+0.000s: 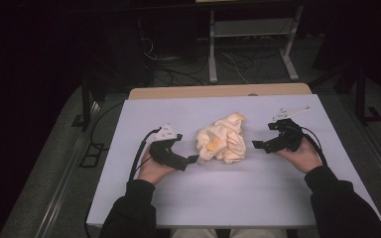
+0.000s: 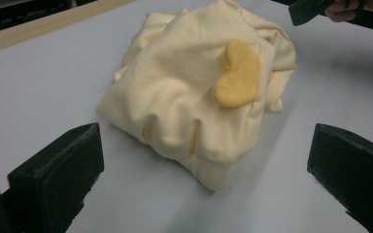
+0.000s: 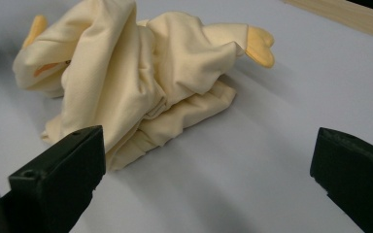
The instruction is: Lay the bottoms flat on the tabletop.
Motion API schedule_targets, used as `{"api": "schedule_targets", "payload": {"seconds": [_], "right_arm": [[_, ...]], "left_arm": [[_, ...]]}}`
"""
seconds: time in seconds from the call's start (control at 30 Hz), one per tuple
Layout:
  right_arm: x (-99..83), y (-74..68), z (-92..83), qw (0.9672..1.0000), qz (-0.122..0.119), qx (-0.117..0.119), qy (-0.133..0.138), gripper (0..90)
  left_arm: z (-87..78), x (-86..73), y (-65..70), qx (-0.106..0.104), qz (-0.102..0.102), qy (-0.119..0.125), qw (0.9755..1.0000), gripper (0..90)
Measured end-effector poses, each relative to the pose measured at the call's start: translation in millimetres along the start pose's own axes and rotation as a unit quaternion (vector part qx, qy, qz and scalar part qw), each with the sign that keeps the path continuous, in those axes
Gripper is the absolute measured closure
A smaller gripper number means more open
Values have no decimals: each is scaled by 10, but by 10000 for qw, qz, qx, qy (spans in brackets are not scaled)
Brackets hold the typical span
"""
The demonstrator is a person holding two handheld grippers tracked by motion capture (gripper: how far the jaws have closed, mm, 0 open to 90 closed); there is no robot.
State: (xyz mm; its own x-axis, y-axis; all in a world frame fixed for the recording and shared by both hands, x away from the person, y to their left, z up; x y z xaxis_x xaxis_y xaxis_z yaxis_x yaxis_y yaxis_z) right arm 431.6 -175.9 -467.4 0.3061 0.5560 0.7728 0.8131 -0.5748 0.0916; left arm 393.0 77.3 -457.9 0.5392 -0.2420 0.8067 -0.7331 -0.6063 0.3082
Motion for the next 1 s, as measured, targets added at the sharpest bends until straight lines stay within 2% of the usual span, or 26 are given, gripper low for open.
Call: {"api": "schedule_targets", "payload": {"seconds": [0.33,0.63,0.8,0.83,0.87,0.9,0.93,0.97,1.0], "right_arm": [[10,69,130,9999,128,15,-24,0],[122,-4,224,9997,141,178,12,13],[186,-112,316,9982,275,533,38,124],[186,-112,316,9982,275,533,38,124],[187,-170,358,9966,364,730,-66,156],[187,-170,358,9966,364,730,-66,156],[182,-216,388,9945,472,923,-127,226],[183,-237,395,9934,522,1017,-113,264],[183,-237,395,9934,522,1017,-113,264]], "left_arm": [[192,-29,42,-142,-38,-25,9999,0],[333,-85,43,-150,-116,-94,9998,0],[424,-123,61,-112,-81,-152,9998,4],[434,-126,57,-63,-53,-148,9999,4],[442,-125,56,-25,-48,-132,9999,69],[446,-125,57,-19,-56,-131,9999,69],[463,-128,60,-29,-80,-148,9999,88],[463,-128,60,-29,-80,-148,9999,96],[472,-136,64,-16,-68,-180,9998,96]]}}
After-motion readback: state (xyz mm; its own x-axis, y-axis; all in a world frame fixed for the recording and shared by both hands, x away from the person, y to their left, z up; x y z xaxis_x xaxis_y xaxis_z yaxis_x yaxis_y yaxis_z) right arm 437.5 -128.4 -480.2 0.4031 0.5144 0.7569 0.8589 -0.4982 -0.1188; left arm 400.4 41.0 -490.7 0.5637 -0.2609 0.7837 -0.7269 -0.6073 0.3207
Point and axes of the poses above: each handheld gripper's, and its own axes: z roughly forward along the jaws, x roughly out of its top, y roughly to its right, the point moved 10 cm from there along z, roughly forward along the jaws, and after that the axes turned 15 degrees about -z, right-handed, at the moved point
